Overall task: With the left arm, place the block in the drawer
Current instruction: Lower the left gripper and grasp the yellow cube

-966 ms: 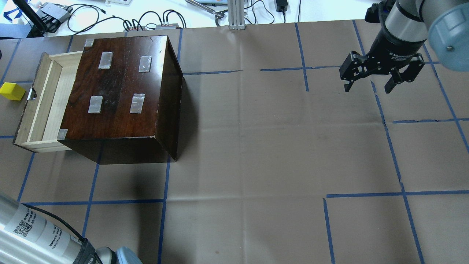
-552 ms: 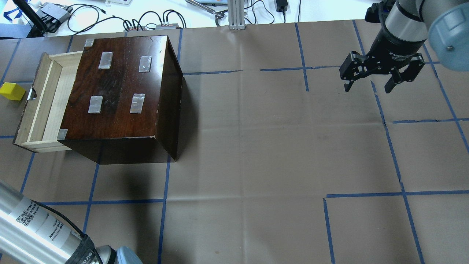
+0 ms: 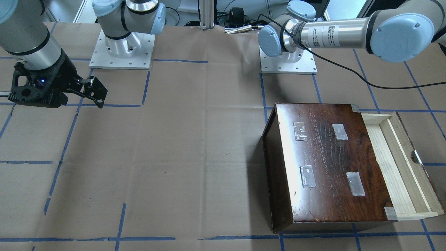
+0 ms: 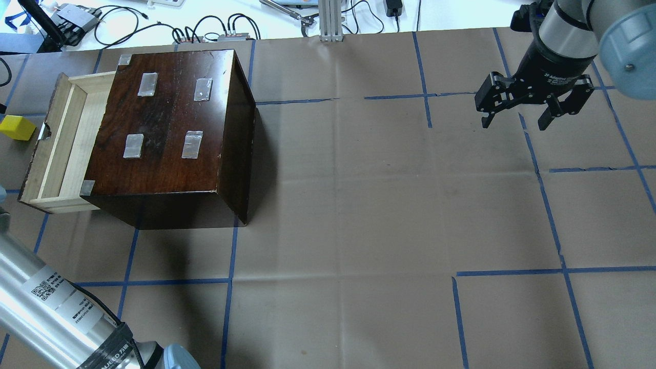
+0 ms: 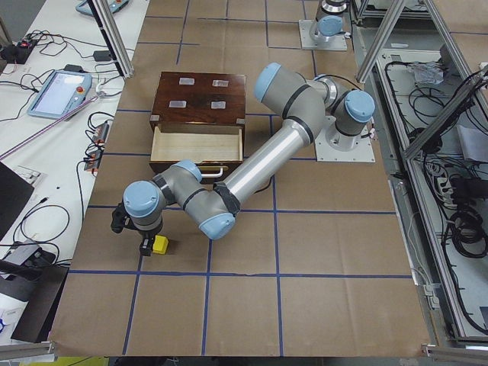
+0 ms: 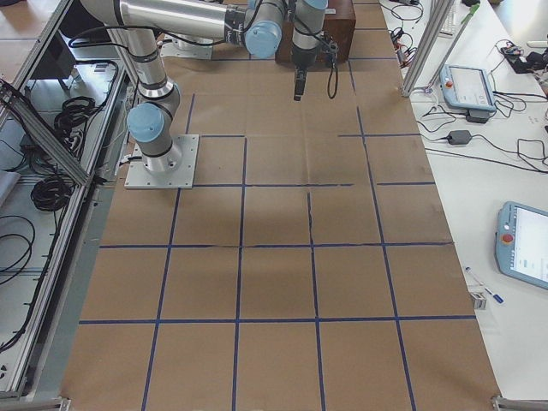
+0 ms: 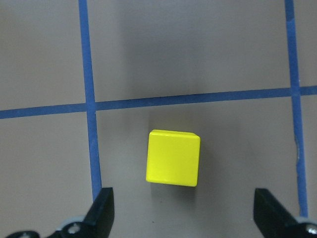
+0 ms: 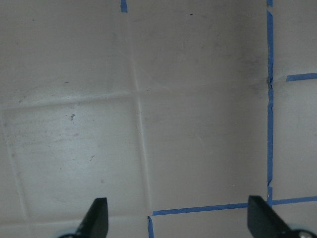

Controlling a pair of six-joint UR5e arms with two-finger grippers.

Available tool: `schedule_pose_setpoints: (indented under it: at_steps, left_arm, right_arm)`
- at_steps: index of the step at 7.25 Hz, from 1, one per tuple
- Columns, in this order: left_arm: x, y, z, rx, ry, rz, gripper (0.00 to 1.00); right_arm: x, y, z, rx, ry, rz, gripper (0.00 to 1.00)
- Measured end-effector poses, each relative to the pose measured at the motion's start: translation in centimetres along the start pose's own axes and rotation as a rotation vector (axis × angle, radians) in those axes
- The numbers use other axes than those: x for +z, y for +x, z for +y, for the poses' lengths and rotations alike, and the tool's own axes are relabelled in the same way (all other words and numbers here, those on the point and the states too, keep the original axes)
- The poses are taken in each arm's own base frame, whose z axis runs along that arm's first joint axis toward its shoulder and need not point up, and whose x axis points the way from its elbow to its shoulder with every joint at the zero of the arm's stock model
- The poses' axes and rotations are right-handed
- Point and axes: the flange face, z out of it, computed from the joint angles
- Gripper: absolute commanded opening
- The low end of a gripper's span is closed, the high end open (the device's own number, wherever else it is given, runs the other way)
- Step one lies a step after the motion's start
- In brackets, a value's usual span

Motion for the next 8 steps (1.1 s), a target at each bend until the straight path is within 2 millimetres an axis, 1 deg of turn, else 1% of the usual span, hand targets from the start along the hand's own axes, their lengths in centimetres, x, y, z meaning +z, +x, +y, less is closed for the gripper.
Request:
schedule_pose_setpoints:
  at_steps: [2, 3, 4, 5, 6, 7, 8]
  left_arm:
    - [2.9, -0.3, -0.1, 0.004, -0.021, 0.019, 0.99]
    - [4.1, -0.3, -0.1, 0.003, -0.032, 0.028, 0.97]
    - [5.2, -0.3, 0.1, 0.002, -0.041, 0.037, 0.78]
    - [5.9, -0.4, 0.1, 0.002, -0.048, 0.043, 0.58]
    - [6.2, -0.4, 0.2, 0.002, -0.050, 0.045, 0.45]
    - [6.3, -0.4, 0.2, 0.001, -0.052, 0.045, 0.38]
    - [6.2, -0.5, 0.2, 0.001, -0.051, 0.044, 0.34]
  right_arm:
    - [0.0, 0.0, 0.0, 0.000, 0.000, 0.000, 1.00]
    - [0.0, 0.0, 0.0, 0.000, 0.000, 0.000, 1.00]
    - [0.0, 0.0, 0.0, 0.000, 0.000, 0.000, 1.00]
    - [0.0, 0.0, 0.0, 0.000, -0.001, 0.000, 1.00]
    - [0.0, 0.0, 0.0, 0.000, 0.000, 0.000, 1.00]
    - [0.0, 0.0, 0.0, 0.000, 0.000, 0.000, 1.00]
    - [0.0, 0.0, 0.0, 0.000, 0.000, 0.000, 1.00]
